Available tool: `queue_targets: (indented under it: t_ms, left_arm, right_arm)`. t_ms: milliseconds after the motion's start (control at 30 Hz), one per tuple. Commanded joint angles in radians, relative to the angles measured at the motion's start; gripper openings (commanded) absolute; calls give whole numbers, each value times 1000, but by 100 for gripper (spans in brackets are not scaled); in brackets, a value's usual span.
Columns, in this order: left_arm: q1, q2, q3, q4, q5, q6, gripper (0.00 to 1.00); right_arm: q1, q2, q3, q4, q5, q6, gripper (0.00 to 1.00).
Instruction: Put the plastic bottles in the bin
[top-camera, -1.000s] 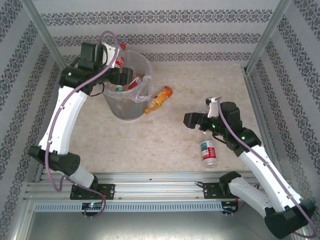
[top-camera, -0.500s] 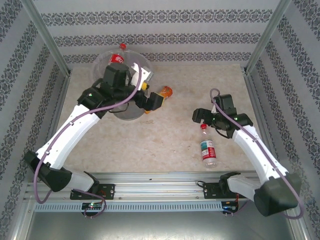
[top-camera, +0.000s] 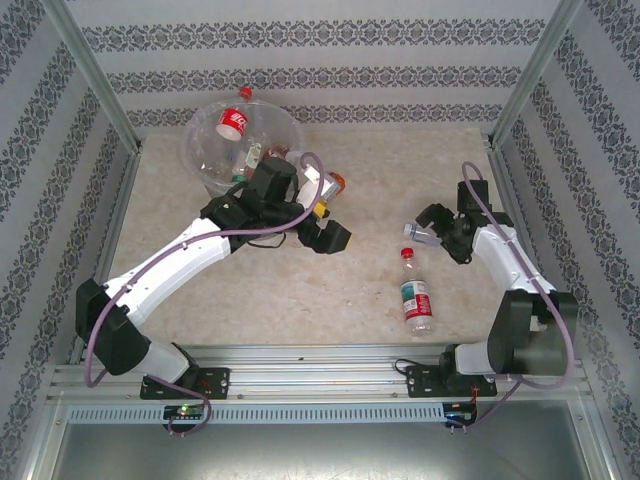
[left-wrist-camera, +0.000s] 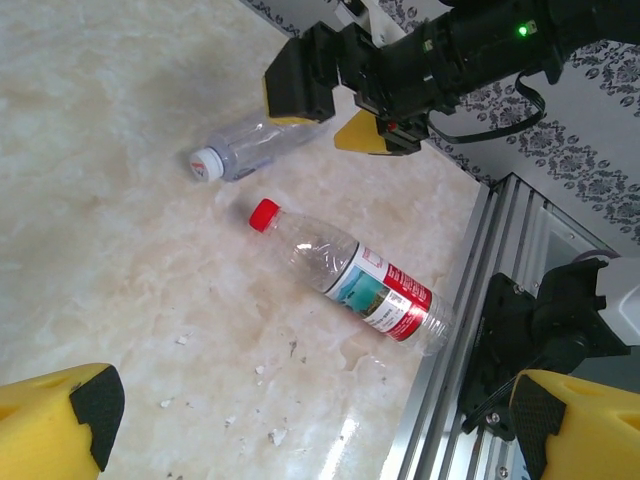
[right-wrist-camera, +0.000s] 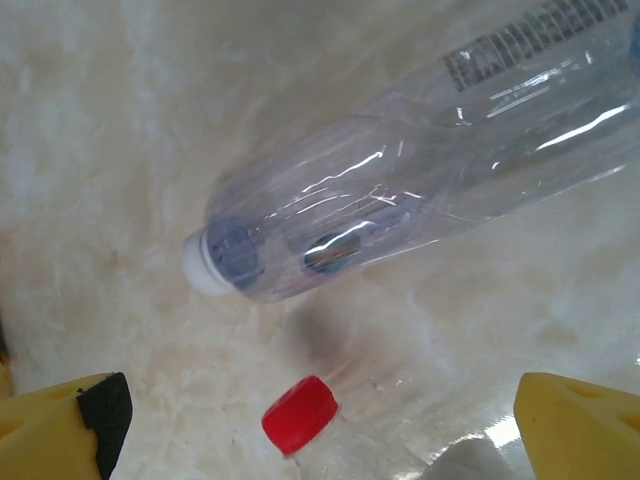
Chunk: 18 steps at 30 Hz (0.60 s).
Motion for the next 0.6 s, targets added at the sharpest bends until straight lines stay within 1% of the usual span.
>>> queue_targets:
  t_ms: [0,167,500,567]
  left_arm:
    - [-17,26,-4,67,47,-26,100]
    - [-23,49,9,35,50,1,100]
    - [-25,55,13,8,20,34,100]
    - [-25,60,15,7,20,37,100]
  right_arm:
    - [-22,34,11,58,-30,139,98]
    - [-37,77,8,110,39,190,98]
    - [-64,194,-22,238,50,296,96]
    - [-68,207,-23,257,71,311,96]
